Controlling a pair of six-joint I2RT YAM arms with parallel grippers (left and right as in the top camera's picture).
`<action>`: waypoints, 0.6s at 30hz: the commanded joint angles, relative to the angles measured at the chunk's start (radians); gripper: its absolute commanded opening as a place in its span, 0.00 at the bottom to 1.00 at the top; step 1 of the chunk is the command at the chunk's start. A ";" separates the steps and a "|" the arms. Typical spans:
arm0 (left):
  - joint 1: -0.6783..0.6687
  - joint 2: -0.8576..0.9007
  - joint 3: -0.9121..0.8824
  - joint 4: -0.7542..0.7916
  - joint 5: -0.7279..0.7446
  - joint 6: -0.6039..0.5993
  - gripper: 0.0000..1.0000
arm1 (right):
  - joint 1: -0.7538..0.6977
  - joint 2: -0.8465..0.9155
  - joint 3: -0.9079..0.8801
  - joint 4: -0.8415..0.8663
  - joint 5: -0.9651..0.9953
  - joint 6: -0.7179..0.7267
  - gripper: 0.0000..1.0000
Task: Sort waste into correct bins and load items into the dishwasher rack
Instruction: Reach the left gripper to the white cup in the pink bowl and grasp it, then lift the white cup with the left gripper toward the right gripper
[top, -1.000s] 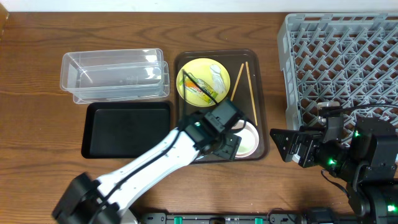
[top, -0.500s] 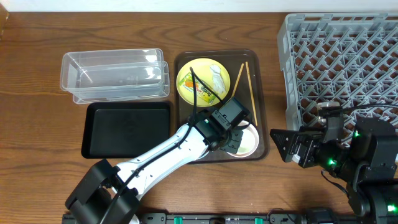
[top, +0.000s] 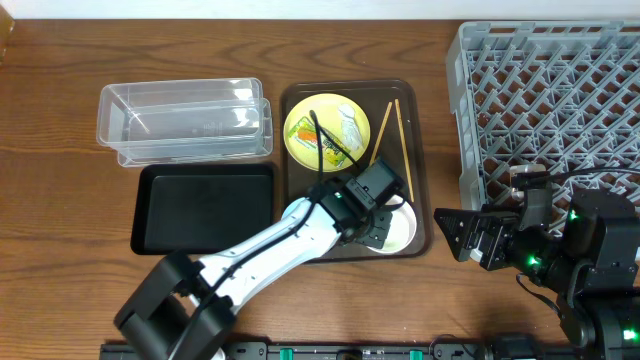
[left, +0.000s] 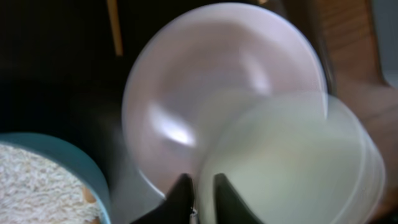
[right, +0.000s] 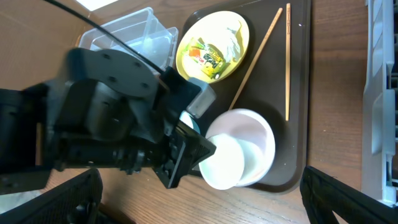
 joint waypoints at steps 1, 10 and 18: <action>-0.004 0.008 -0.002 -0.003 -0.012 -0.005 0.06 | -0.021 0.001 0.018 -0.001 0.002 0.006 0.99; 0.049 -0.232 0.018 -0.098 0.038 -0.005 0.06 | -0.021 0.001 0.018 0.005 0.003 0.006 0.99; 0.317 -0.505 0.018 -0.097 0.636 0.087 0.04 | -0.020 0.003 0.018 0.098 -0.127 -0.051 0.93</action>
